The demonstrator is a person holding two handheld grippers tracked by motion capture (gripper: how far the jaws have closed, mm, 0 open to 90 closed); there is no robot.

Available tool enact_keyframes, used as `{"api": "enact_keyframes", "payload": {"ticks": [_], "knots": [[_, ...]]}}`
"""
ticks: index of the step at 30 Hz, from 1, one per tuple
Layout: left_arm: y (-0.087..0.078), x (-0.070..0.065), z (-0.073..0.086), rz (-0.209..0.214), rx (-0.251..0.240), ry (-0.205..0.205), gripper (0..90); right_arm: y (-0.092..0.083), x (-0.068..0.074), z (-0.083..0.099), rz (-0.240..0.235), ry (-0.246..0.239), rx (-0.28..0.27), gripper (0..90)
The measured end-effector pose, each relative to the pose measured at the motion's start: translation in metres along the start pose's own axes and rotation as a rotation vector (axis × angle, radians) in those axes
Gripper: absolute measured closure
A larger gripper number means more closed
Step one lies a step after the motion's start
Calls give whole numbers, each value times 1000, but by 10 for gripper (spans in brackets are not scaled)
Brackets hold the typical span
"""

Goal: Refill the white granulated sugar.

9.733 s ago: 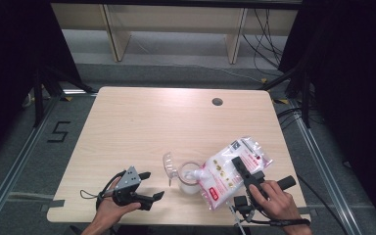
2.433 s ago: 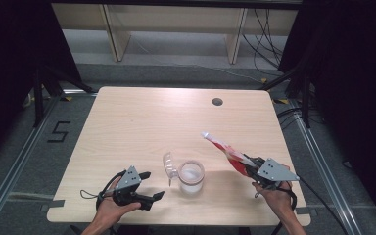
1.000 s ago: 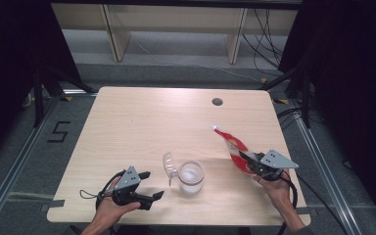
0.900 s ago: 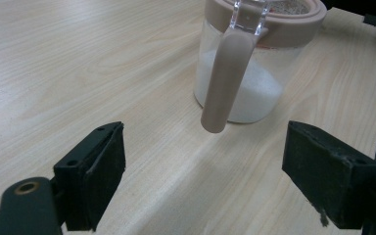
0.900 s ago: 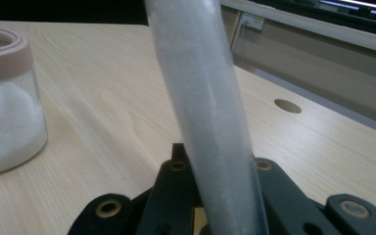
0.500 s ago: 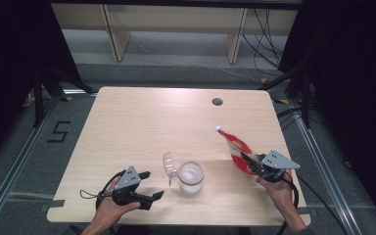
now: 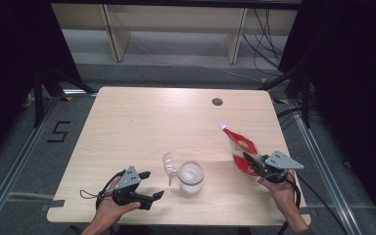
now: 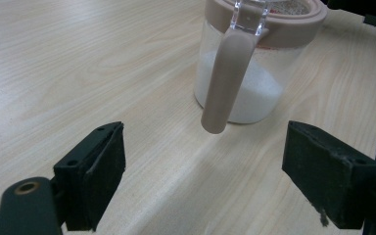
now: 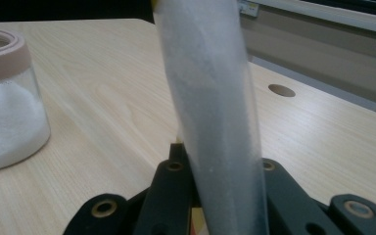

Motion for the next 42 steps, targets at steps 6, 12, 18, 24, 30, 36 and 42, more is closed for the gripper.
{"api": "enact_keyframes", "payload": {"ticks": [6,12,18,24,30,36,42], "knots": [[0,-1,-1,3,-8,-6,158,-5,0,3,5,57,12,839],[1,-2,-2,16,-18,1,158,-8,-6,4,10,46,8,838],[1,-2,-2,12,-18,-2,158,-12,-7,8,11,61,20,835],[1,-2,-3,13,-19,-3,158,-17,-8,14,12,81,46,830],[1,-1,-3,9,-18,-3,158,-19,-9,15,0,88,31,825],[2,-3,-3,18,-22,-8,158,-21,-10,17,3,93,35,774],[2,-3,-3,18,-23,-8,158,-21,-13,18,19,57,49,705]]}}
Point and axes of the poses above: each handheld gripper's, and its own axes: y roughly forward along the jaws, z roughly out of its underside, x roughly to its left, the point moved 10 cm from there along y, roughly forward along the jaws, and after that the axes turned 4 degrees about -y, right-handed, at the moved point
